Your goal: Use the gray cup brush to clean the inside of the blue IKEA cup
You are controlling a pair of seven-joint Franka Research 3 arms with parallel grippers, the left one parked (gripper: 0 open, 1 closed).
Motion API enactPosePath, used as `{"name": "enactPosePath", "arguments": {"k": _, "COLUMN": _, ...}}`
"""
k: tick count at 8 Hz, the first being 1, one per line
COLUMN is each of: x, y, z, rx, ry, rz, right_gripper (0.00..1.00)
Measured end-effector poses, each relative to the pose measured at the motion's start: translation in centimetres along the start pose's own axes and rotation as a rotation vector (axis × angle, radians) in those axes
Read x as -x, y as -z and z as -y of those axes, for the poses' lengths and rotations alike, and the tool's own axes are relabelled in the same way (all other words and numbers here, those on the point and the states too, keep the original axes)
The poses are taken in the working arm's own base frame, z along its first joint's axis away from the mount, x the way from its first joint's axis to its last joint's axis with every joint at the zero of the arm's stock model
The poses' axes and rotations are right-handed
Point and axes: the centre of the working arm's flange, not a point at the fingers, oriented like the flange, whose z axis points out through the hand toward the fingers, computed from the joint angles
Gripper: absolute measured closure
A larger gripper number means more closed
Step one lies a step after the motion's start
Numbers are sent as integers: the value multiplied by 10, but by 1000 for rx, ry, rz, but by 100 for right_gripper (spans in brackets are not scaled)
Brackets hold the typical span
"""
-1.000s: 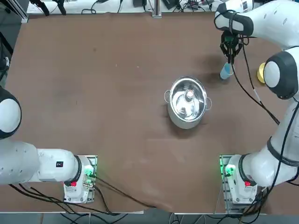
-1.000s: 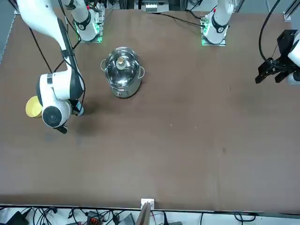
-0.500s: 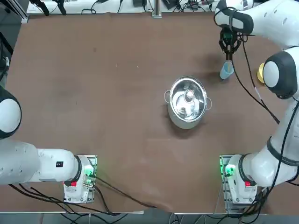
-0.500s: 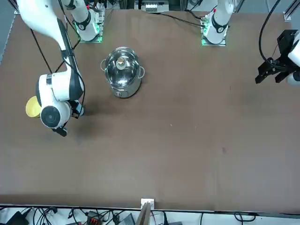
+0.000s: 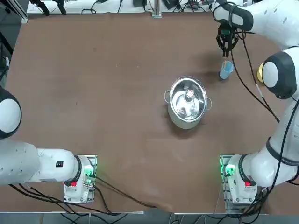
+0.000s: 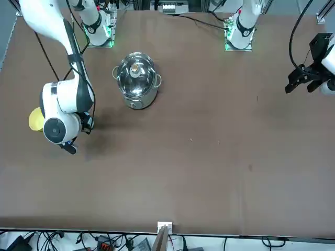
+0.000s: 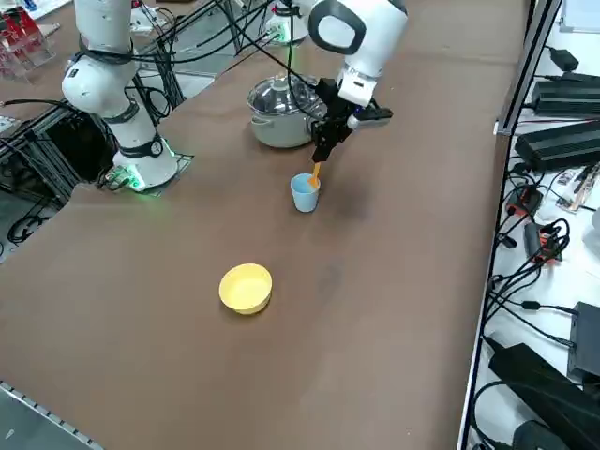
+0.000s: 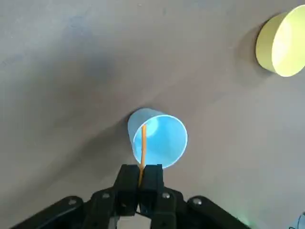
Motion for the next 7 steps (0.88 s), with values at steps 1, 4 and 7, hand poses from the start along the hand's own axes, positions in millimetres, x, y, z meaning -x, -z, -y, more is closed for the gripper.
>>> {"name": "enactPosePath", "arguments": {"k": 1, "x": 1, "y": 8, "z": -3, "rx": 7, "ry": -3, "rz": 10, "right_gripper": 95}}
{"name": "enactPosePath", "arguments": {"k": 4, "x": 3, "y": 32, "z": -21, "rx": 35, "ry": -22, "rz": 38, "right_gripper": 95}}
{"name": "enactPosePath", "arguments": {"k": 7, "x": -11, "y": 40, "z": -63, "rx": 152, "ry": 16, "rz": 25, "right_gripper": 95}}
